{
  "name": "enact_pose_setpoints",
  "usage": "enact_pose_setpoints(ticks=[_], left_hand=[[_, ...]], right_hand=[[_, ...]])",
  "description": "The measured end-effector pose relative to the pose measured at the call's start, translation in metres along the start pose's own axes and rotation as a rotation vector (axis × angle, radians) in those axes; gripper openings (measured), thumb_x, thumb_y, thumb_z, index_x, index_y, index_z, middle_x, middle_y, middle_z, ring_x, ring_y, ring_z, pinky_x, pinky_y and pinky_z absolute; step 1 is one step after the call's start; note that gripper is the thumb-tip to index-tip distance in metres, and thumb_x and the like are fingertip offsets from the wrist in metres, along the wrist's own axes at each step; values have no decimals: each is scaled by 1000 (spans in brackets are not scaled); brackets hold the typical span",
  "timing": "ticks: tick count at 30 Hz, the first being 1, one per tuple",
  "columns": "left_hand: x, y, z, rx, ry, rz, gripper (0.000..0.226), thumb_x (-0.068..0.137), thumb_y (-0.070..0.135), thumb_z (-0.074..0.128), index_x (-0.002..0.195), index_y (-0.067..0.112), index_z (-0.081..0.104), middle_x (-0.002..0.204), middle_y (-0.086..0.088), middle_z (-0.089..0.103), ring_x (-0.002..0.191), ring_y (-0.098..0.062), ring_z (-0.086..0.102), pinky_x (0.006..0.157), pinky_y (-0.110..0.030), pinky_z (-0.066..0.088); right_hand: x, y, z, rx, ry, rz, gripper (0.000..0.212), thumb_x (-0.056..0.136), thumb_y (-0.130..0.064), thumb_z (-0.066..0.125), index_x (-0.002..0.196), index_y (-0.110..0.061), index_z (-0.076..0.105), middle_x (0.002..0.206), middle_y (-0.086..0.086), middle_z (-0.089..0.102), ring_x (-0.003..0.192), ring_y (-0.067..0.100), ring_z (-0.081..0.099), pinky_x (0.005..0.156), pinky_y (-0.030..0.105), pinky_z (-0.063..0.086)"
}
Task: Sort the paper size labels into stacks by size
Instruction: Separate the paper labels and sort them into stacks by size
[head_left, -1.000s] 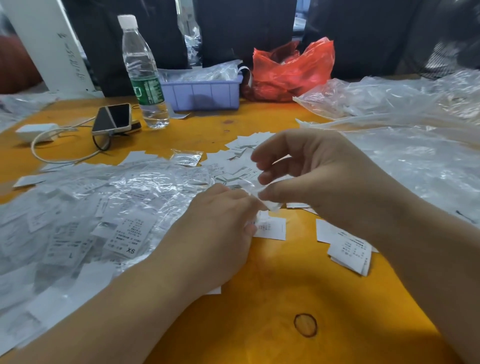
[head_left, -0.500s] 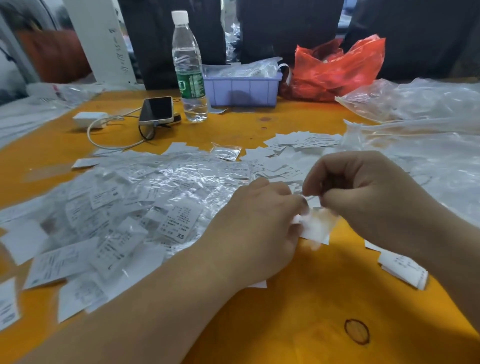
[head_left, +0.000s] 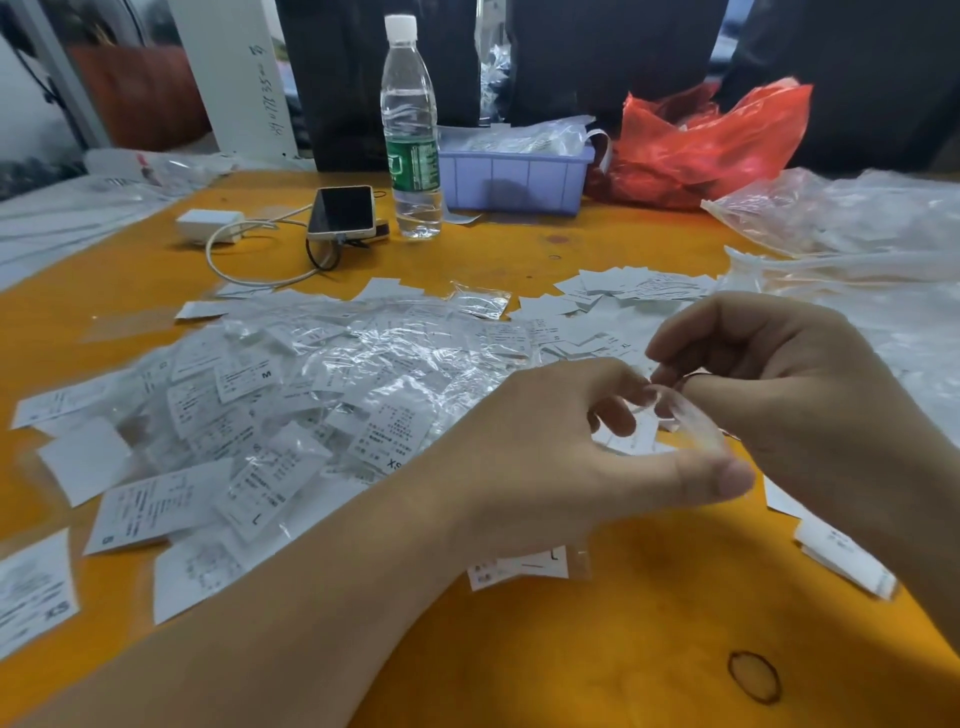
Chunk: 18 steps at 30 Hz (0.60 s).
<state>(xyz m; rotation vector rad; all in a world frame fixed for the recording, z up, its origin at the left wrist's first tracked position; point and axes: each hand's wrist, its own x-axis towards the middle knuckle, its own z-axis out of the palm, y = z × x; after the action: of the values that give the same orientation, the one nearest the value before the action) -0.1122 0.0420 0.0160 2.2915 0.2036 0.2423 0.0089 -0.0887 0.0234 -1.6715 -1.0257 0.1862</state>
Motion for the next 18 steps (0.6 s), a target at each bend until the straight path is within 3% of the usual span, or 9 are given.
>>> enact_pose_setpoints(ticks=[2, 4, 9, 11, 13, 15, 18], left_hand=[[-1, 2, -1, -73, -10, -35, 72, 57, 89, 45, 114, 46, 58, 99, 26, 63, 91, 13, 56, 71, -18, 43], [-2, 5, -2, -139, 3, -58, 65, 65, 86, 43, 110, 43, 60, 94, 23, 66, 87, 12, 60, 71, -21, 47], [-2, 4, -8, -185, 59, -106, 18, 90, 37, 66, 108, 34, 64, 90, 10, 72, 85, -6, 69, 82, -33, 55], [-2, 3, -10, -202, 72, -96, 13, 91, 29, 66, 104, 31, 66, 92, 7, 73, 86, -8, 69, 83, -32, 55], [-3, 2, -11, -215, 91, -64, 9, 90, 27, 67, 98, 30, 70, 93, 11, 74, 87, 0, 69, 81, -24, 55], [-3, 1, -13, -209, 106, -40, 7, 89, 26, 69, 94, 29, 72, 90, 19, 74, 87, 7, 67, 79, -13, 51], [-3, -1, -15, -173, 134, -39, 5, 88, 27, 69, 90, 30, 72, 87, 21, 73, 85, 8, 66, 77, -15, 51]], right_hand=[[0, 0, 0, 14, 17, 0, 31, 59, -7, 58, 77, -29, 72, 73, 2, 71, 69, 14, 67, 62, 30, 54], [0, 0, 0, 41, 17, -3, 29, 60, -9, 61, 77, -29, 72, 74, 1, 70, 72, 17, 68, 65, 37, 56], [-1, 0, 0, 31, 51, 1, 25, 63, -10, 69, 83, -26, 72, 77, 2, 72, 76, 18, 71, 72, 43, 58], [0, 1, -1, 44, -8, 61, 28, 62, -16, 80, 87, -24, 71, 81, 3, 72, 77, 21, 72, 74, 42, 57], [0, 1, 1, 89, -115, 133, 34, 62, -25, 88, 92, -22, 71, 85, 3, 72, 78, 20, 72, 72, 36, 57], [1, 0, 3, 164, -182, 186, 33, 61, -25, 85, 91, -18, 72, 84, 4, 73, 76, 18, 71, 64, 31, 57], [1, -3, 1, 233, -199, 201, 33, 58, -25, 76, 88, -13, 73, 76, 11, 72, 63, 18, 64, 53, 26, 53]])
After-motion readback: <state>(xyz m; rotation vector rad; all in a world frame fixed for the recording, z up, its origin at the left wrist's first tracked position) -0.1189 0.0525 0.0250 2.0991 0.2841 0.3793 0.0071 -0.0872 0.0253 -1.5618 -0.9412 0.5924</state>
